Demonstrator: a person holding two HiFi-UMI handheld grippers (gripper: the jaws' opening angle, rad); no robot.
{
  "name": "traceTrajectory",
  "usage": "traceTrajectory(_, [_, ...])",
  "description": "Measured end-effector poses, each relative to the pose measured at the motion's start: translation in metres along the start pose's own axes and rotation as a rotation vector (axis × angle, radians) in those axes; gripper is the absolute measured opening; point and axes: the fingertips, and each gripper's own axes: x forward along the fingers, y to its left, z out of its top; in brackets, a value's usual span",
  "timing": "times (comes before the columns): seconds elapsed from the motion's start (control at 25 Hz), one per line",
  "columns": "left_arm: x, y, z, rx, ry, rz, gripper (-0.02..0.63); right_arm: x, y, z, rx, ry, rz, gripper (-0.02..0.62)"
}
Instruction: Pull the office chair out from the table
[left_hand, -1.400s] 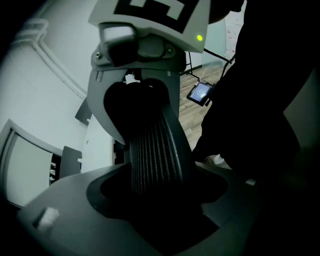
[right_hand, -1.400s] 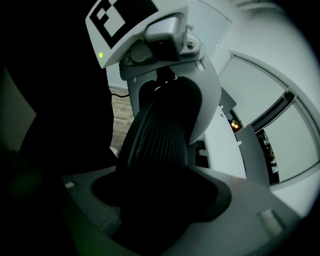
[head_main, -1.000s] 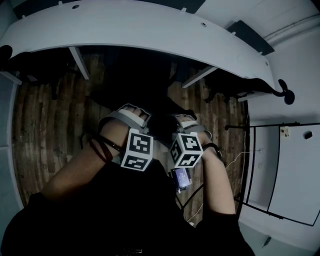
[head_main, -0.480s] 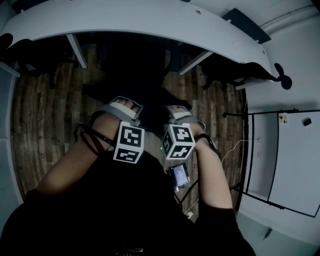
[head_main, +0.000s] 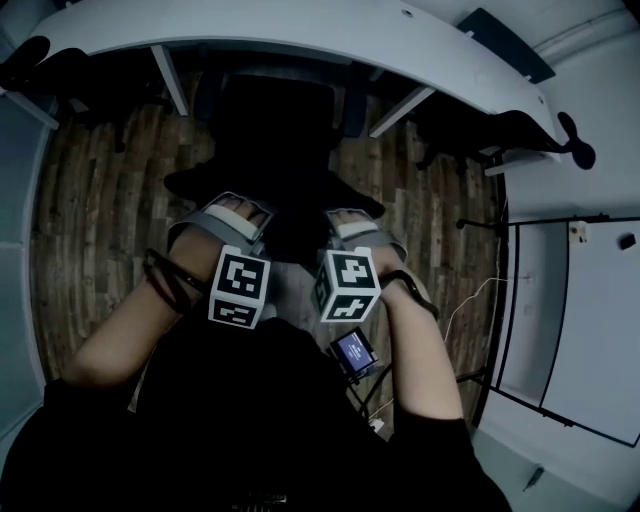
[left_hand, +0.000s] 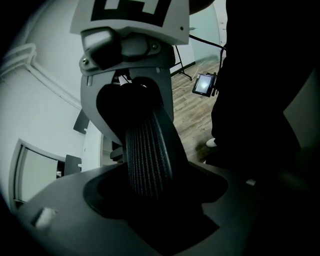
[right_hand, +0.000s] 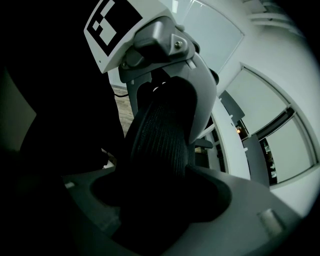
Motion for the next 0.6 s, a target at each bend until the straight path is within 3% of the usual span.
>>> traceTrajectory(0.28, [-0.021,-0.051,0.037,-0.021,0.01,0.026,0.334,-0.023,0.062,0.011,-0.04,-0.021,-0.013,0.316])
traceTrajectory(0.6, [-0.048,-0.11,0.054,-0.042,0.0,0.013,0.334,-0.036,0.119,0.041,-0.063,-0.025,-0.006,0.308])
